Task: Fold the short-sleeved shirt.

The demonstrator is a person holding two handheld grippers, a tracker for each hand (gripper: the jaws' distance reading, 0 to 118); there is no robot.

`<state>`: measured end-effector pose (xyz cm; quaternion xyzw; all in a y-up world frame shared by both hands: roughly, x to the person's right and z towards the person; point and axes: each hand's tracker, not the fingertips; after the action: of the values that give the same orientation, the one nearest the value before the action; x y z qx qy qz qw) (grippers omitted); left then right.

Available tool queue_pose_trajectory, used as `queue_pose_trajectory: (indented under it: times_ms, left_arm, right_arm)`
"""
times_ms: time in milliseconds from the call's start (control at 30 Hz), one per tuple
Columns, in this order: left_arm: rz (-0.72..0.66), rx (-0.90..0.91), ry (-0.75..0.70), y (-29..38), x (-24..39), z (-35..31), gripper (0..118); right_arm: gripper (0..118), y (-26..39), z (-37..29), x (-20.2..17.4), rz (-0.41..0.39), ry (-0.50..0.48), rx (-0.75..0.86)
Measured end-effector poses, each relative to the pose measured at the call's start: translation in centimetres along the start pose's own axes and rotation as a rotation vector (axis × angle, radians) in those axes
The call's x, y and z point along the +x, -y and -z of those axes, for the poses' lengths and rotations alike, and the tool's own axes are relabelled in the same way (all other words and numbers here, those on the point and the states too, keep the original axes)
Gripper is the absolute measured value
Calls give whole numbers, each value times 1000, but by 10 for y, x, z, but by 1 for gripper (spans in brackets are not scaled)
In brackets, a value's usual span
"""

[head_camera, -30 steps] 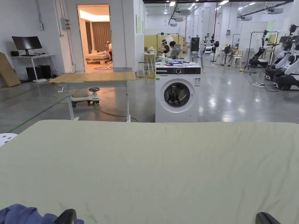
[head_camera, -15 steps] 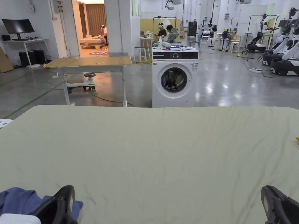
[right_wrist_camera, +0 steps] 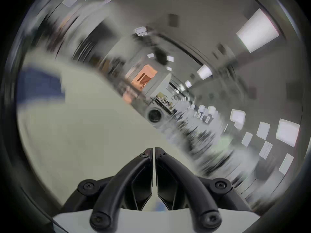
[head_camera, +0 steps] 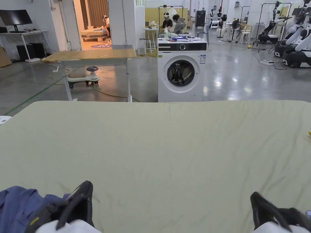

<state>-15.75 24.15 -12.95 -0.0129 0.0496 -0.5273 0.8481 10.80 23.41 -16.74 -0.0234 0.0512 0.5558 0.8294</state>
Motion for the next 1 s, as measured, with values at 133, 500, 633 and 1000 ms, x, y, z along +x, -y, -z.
queue_pose_trajectory:
  times_ms: [133,500,633,1000]
  left_arm:
    - [615,126,7,36,46,-5,0]
    - [-170,-20,-70,15,-6,-4,0]
    - [-969,-18,18,30,-52,-8,0]
    - [-1226,-11,158,36,-63,-15,0]
  right_arm:
    - [1,15,-7,-34,-316,-100,92]
    - [1,16,-4,-9,1,-102,56]
    - [1,31,8,27,688,-78,-56]
    - [1,58,-16,50,1260,-121,48]
